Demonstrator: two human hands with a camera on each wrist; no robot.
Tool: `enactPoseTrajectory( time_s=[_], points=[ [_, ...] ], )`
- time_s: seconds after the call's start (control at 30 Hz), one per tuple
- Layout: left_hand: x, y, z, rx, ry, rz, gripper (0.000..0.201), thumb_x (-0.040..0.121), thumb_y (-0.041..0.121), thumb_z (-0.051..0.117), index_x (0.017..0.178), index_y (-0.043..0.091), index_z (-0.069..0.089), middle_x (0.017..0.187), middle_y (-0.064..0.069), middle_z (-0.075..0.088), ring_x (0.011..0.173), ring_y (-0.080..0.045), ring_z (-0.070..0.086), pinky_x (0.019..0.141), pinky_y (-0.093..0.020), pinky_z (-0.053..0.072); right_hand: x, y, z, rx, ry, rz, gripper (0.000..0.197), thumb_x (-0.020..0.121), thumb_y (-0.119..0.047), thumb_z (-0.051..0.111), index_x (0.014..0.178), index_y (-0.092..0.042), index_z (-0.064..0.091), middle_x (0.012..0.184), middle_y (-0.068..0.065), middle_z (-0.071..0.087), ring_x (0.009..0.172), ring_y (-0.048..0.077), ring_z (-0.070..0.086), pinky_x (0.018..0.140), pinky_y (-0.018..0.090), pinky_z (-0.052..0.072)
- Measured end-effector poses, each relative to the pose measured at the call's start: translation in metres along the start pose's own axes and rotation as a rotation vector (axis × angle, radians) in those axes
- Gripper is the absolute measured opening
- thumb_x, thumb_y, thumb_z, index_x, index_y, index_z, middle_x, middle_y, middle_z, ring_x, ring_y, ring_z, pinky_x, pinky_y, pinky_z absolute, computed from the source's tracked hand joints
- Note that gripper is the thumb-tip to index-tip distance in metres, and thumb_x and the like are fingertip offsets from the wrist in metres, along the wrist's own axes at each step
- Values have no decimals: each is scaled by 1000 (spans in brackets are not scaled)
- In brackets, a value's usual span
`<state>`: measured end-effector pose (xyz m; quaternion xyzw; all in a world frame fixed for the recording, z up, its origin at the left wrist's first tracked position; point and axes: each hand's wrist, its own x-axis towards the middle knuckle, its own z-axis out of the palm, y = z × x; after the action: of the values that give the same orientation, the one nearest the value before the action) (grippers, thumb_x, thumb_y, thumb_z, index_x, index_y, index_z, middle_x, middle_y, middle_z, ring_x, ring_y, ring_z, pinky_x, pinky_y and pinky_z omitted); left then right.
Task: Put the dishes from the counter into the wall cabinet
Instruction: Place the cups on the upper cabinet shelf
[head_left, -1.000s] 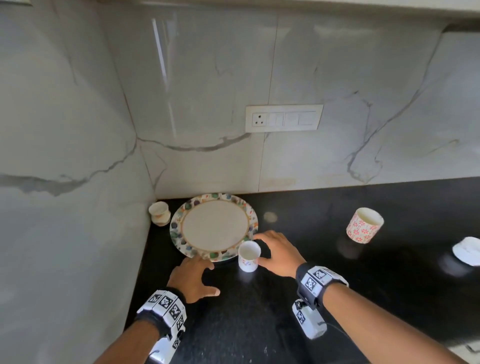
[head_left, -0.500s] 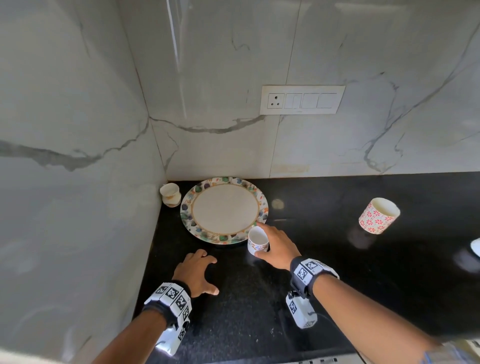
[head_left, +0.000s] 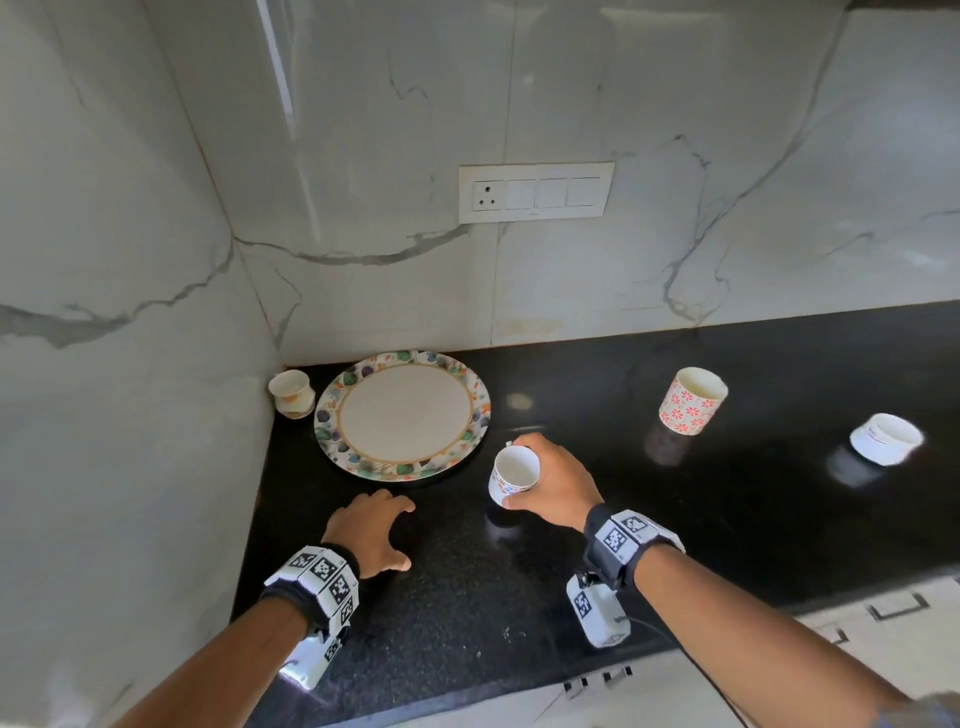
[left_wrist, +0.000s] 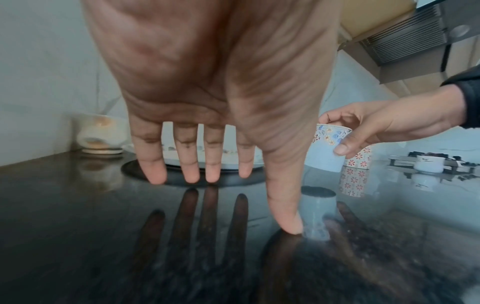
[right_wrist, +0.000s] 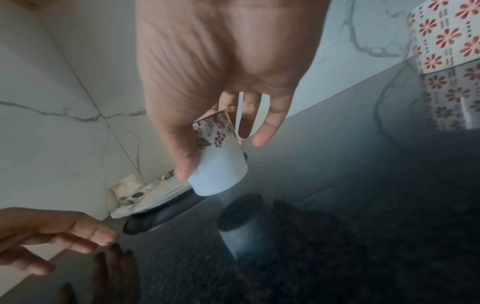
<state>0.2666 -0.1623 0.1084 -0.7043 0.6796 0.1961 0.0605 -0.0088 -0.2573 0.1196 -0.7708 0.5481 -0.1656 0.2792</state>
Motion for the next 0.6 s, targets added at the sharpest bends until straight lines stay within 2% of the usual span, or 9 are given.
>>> enactPoseTrajectory(
  time_s=[0.1,0.23,0.4,0.5,0.6],
  points=[
    [5,26,-16,10,57,93,65,78,50,71,136,35,45,137,7,48,127,-16,46,102,-36,43,-19,10,-32,26,33,-8,76,55,-45,88,118,-44,46,115,-21,56,109,9,55,88,40,54],
    [15,74,-45,26,154,232,50,85,50,63,131,34,52,133,6,56,120,-17,51,98,-36,44,-45,23,-84,67,113,-23,76,54,-46,89,117,-44,47,115,-21,58,107,9,58,88,39,56],
    [23,147,-100,1,341,436,31,90,47,57,118,35,62,116,11,65,103,-12,59,82,-27,47,-71,35,-159,136,264,-37,73,56,-44,91,118,-43,51,114,-30,57,105,-1,58,86,32,55],
    [26,193,-141,-46,468,532,31,87,53,49,108,38,67,109,16,68,99,-11,63,83,-32,52,-84,41,-203,149,357,-75,78,51,-55,87,119,-44,51,116,-30,57,107,3,59,85,35,58],
    [26,242,-183,-29,567,609,33,86,53,45,106,39,67,106,17,69,100,-11,64,83,-36,52,-95,46,-249,132,426,-132,76,50,-61,82,118,-44,51,114,-29,58,105,2,60,84,36,59]
  ],
)
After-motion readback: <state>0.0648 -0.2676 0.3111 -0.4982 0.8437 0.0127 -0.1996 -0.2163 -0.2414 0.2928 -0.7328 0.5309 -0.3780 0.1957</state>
